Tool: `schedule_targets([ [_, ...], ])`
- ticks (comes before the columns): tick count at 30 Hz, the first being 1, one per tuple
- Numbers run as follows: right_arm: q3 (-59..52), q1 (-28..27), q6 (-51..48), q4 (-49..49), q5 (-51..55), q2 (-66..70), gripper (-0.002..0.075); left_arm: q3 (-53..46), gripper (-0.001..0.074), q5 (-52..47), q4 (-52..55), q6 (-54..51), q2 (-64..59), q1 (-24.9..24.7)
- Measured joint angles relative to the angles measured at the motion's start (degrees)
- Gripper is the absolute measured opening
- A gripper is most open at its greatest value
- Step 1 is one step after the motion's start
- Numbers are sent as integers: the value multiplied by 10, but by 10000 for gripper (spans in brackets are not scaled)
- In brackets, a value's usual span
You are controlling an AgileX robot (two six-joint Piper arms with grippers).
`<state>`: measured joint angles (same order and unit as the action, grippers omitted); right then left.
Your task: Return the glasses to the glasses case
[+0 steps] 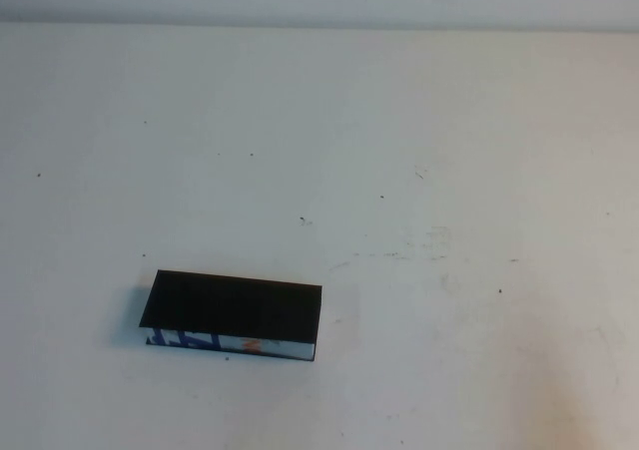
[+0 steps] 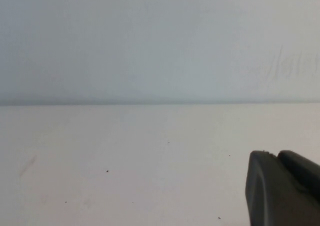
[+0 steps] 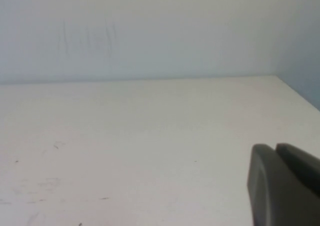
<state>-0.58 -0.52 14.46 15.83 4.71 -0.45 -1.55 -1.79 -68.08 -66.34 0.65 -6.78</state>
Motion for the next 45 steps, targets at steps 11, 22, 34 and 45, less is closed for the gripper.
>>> schedule_targets([
  [11, -10, 0, -63, -125, -19, 0, -11, 0, -4, 2, 0, 0, 0, 0],
  [22, -10, 0, -267, -268, 112, -1, -11, 0, -4, 2, 0, 0, 0, 0],
  [34, -10, 0, -263, -346, 158, -1, -11, 0, -4, 2, 0, 1, 0, 0],
  [45, -10, 0, -263, -351, 158, -2, -11, 0, -4, 7, 0, 1, 0, 0],
])
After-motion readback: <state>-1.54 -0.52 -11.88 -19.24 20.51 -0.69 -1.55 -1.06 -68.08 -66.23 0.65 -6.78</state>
